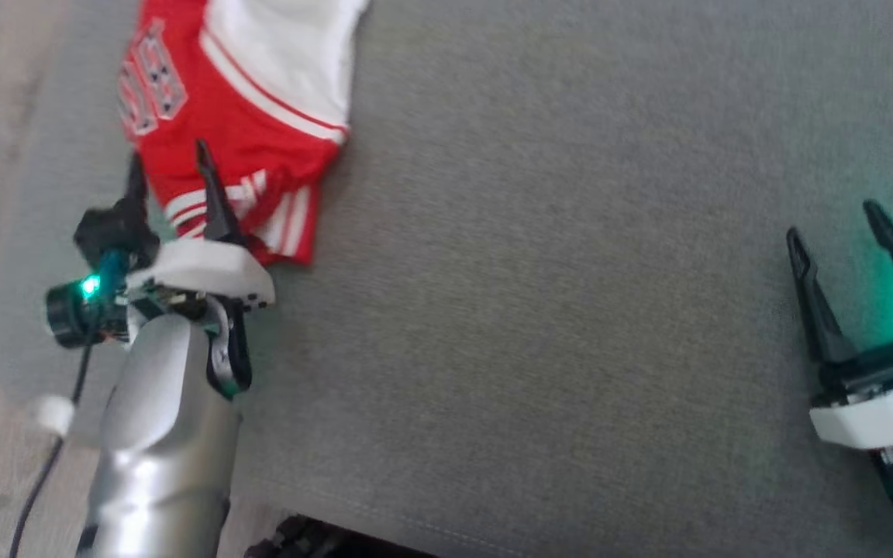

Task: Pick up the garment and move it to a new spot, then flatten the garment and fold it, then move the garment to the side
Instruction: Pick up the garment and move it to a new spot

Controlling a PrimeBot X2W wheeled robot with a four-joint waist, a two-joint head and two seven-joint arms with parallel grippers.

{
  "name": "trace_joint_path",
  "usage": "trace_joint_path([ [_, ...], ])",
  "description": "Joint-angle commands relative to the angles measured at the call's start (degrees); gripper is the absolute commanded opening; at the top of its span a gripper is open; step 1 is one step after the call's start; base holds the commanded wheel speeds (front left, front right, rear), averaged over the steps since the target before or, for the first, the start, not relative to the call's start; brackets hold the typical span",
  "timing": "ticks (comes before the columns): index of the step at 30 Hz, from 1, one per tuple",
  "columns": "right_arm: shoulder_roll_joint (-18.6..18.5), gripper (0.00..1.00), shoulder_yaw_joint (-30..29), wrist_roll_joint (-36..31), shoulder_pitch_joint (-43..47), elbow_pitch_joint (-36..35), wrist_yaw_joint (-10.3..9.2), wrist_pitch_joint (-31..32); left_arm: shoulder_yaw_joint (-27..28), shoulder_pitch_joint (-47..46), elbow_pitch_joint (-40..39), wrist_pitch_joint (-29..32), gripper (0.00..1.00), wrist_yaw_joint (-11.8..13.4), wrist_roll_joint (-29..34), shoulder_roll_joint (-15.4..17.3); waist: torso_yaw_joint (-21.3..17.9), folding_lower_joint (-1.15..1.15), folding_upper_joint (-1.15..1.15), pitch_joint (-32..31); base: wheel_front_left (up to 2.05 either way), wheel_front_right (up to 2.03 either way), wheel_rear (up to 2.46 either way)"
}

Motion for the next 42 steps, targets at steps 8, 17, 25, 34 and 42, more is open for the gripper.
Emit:
trace_joint_path([
  [8, -0.7, 1.00, 1.2, -0.1, -1.4, -2.1, 0.37, -0.5, 1.7, -8.1, 15.6, 6.4, 1.00, -3.4, -9.6, 1.3, -4.4, -0.03, 0.00, 5.4, 0.00, 0.00, 0.00],
  [17, 3.3, 1.00, 2.9, 0.3, -2.7, 0.4, 0.37, -0.5, -0.2, -11.8, 15.3, -4.7, 0.00, -3.9, -5.2, 6.6, -7.2, -0.03, 0.00, -2.1, 0.00, 0.00, 0.00],
  [25, 9.5, 1.00, 4.4, 1.0, -0.7, 2.6, 0.37, -0.5, -2.2, -11.0, -2.1, -4.7, 0.00, -4.1, -0.8, 12.2, -14.0, -0.03, 0.00, -14.2, 0.00, 0.00, 0.00],
  [34, 13.6, 1.00, 4.6, 1.4, 1.7, 3.5, 0.37, -0.5, -6.5, -8.3, -25.1, 8.7, 0.00, -7.9, -2.0, 13.6, -25.1, -0.03, 0.00, -20.6, 0.00, 0.00, 0.00],
  [42, 15.2, 1.00, 5.5, 1.9, 2.0, 3.6, 0.37, -0.5, -11.9, -4.7, -30.8, 11.6, 0.00, -9.7, -3.4, 10.3, -34.4, -0.03, 0.00, -19.6, 0.00, 0.00, 0.00],
])
